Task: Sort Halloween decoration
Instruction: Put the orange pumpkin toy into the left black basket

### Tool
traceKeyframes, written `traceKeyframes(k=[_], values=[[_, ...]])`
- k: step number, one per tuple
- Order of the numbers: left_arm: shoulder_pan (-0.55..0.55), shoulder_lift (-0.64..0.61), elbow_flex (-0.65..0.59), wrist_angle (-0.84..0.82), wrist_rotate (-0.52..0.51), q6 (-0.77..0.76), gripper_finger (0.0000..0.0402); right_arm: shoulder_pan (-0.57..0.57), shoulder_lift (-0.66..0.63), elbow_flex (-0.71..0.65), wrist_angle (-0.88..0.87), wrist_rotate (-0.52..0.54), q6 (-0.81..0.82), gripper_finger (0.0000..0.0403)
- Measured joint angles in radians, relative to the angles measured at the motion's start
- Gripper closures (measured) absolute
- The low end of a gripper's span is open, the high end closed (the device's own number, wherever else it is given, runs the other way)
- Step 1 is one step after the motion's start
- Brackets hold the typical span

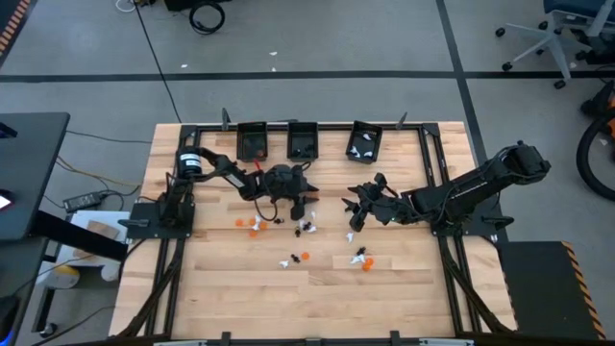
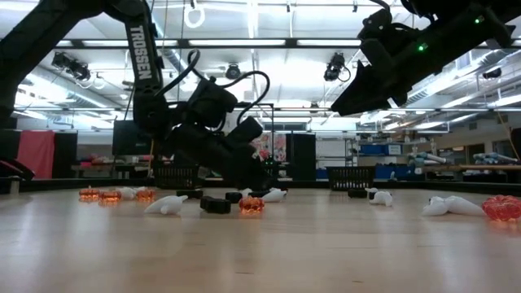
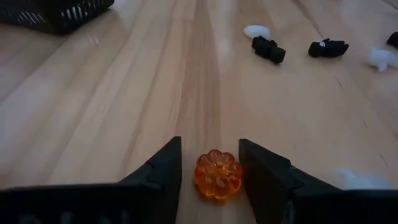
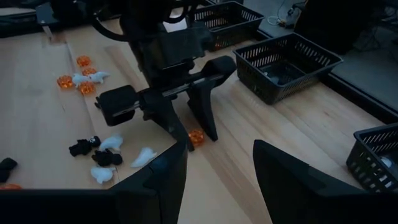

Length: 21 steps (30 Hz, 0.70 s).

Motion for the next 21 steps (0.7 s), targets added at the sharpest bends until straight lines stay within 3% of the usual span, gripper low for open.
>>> traceKeyframes(k=[8,15,21], values=[[0.0,0.0,0.001,-0.034,-0.001,-0.004,0.0329,0.0,0.0,0.0,0.0,0.0,-0.003,0.0214],[-0.001,-0.035,-0.001,-0.061,0.002,-0.022,0.0333,0.015,0.0,0.0,-0.008,0.017,-0.005,0.0214],[-0.003,-0.13,-0.011,-0.186,0.018,0.003,0.0326,0.02,0.0,0.0,-0.007,0.039,-0.008,0.0214]])
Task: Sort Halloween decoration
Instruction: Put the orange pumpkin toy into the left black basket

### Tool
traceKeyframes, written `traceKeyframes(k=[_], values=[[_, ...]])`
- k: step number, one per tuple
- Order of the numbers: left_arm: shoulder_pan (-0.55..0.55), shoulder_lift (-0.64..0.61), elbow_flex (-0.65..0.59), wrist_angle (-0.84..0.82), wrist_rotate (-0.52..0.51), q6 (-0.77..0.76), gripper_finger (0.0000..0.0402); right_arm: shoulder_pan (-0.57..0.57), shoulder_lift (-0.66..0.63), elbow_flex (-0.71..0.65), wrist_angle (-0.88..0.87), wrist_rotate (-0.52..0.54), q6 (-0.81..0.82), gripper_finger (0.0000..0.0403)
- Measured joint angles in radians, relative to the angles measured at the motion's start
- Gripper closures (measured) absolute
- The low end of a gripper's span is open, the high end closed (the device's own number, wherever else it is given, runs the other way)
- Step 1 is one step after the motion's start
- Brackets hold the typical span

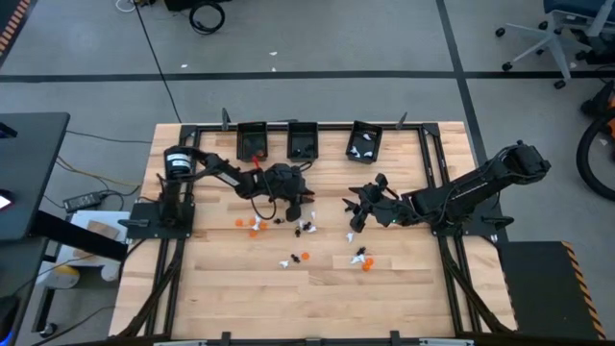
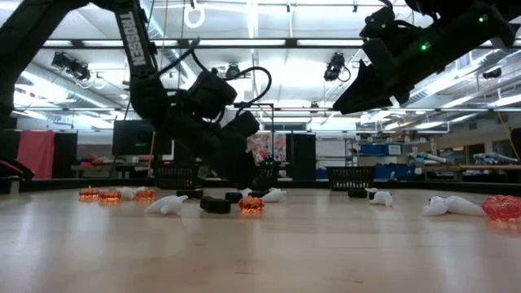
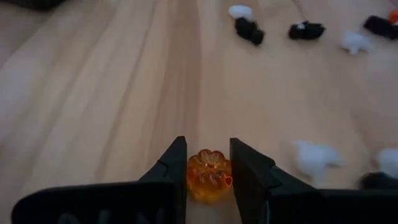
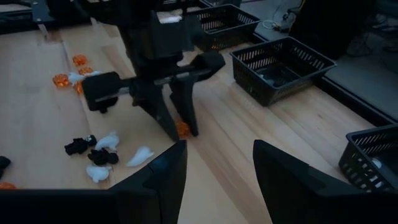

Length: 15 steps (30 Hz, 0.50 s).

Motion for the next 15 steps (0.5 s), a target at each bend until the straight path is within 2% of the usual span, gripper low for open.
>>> traceKeyframes(k=[11,15], values=[[0.019,-0.236,0.004,-0.232,-0.01,0.053,0.0324,0.0,0.0,0.0,0.003,0.002,0.0,0.0214],[0.05,-0.343,0.004,-0.369,-0.091,0.085,0.0323,0.0,0.0,0.0,0.005,-0.002,0.0,0.0214]])
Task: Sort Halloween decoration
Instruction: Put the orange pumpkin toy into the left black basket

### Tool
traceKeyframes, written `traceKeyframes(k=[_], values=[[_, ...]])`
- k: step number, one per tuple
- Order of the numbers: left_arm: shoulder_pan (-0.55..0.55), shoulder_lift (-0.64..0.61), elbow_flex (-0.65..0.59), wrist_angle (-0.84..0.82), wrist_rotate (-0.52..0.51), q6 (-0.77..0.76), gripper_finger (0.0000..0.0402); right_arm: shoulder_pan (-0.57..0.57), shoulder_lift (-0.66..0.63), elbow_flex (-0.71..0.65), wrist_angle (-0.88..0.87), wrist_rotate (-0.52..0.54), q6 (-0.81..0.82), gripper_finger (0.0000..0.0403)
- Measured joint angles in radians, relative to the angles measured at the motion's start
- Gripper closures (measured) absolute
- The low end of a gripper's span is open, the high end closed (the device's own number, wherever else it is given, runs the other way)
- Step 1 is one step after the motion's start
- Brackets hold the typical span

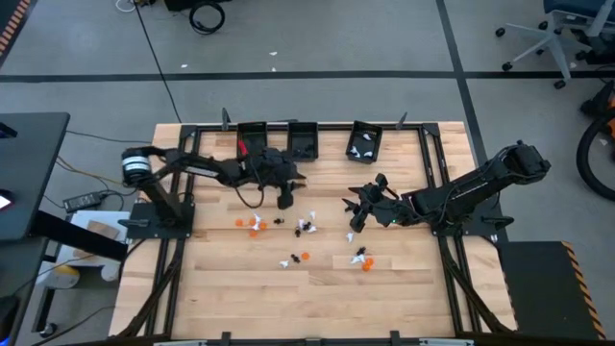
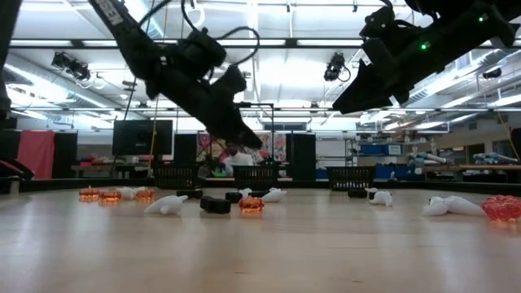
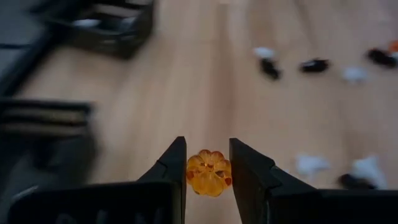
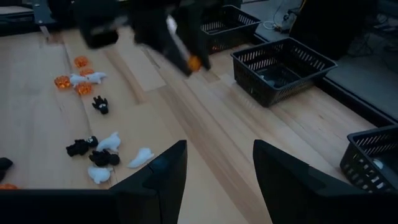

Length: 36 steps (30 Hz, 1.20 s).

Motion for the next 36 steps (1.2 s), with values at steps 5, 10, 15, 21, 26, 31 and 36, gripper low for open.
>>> traceKeyframes(k=[5,10,15,21,26,31,36], values=[[0.065,-0.111,0.002,-0.181,-0.08,0.001,0.0323,0.007,0.0,0.0,-0.002,-0.002,0.001,0.0214],[0.15,-0.191,0.002,-0.338,-0.178,-0.027,0.0322,0.012,0.0,0.0,0.002,-0.001,0.001,0.0214],[0.248,-0.205,0.001,-0.392,-0.247,-0.032,0.0322,0.012,0.0,0.0,0.011,-0.001,0.001,0.0214],[0.373,-0.176,0.002,-0.39,-0.251,-0.056,0.0322,0.013,0.0,0.0,0.011,-0.001,0.0,0.0214],[0.446,-0.132,0.002,-0.387,-0.253,-0.066,0.0322,0.013,0.0,0.0,0.022,-0.001,-0.005,0.0214],[0.477,-0.062,0.002,-0.386,-0.244,-0.096,0.0322,0.013,0.0,0.0,0.026,-0.001,-0.008,0.0214],[0.47,-0.01,0.002,-0.388,-0.239,-0.125,0.0322,0.013,0.0,0.0,0.026,0.0,-0.008,0.0214]])
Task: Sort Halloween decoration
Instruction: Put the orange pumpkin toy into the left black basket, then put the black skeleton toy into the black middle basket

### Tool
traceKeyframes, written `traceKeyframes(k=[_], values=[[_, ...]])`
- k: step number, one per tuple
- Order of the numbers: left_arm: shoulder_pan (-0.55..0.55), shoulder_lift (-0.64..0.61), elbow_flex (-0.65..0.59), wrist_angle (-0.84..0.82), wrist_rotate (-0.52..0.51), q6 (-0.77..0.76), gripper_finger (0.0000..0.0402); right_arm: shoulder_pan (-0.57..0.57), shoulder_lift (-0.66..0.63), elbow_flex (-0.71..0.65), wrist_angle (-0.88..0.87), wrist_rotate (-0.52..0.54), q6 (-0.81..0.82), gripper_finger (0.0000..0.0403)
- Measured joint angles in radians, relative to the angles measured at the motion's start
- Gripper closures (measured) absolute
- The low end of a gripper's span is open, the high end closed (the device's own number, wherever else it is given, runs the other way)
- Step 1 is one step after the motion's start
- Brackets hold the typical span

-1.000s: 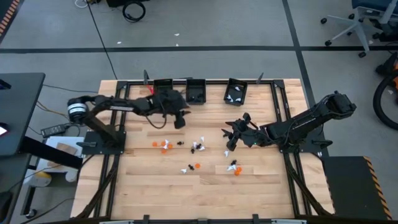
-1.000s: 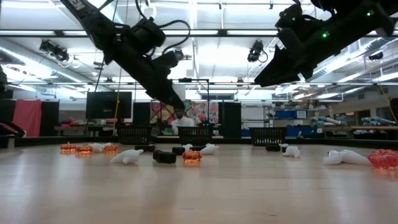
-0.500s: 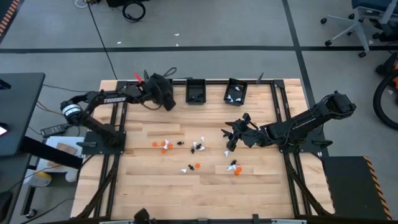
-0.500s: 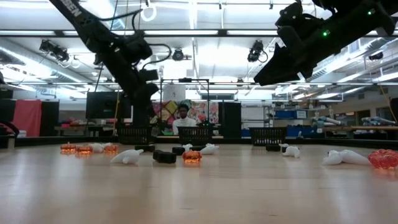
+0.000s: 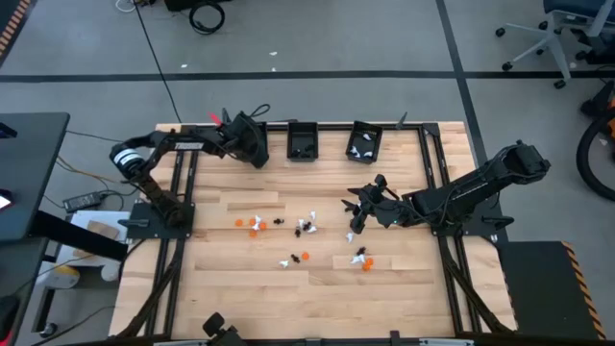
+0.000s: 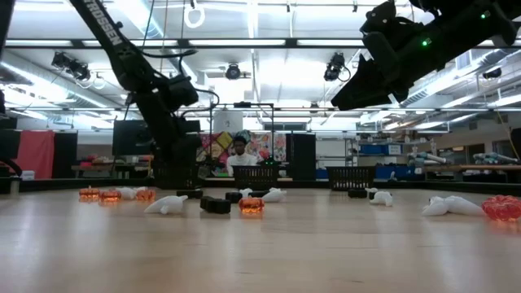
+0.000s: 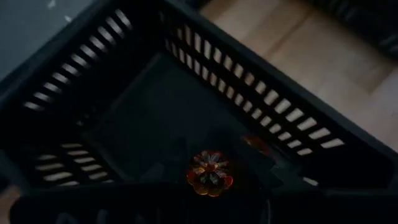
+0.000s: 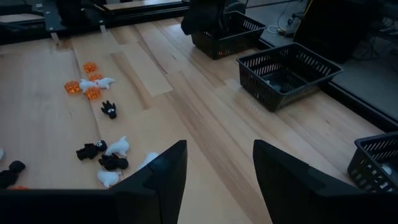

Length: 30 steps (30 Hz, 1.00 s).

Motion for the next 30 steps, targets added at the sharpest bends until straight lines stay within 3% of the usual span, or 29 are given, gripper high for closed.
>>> traceKeyframes(k=[8,20,30], values=[[0.001,0.005,0.0,-0.003,0.001,-0.005,0.0313,0.0,0.0,0.0,0.0,0.0,-0.008,0.0214],[-0.016,-0.052,0.006,0.016,-0.005,0.038,0.0212,0.0,0.0,0.0,0.0,0.001,-0.009,0.0214],[-0.276,-0.312,-0.161,0.272,-0.055,0.139,0.0225,0.0,0.0,0.0,0.0,0.001,-0.011,0.0214]])
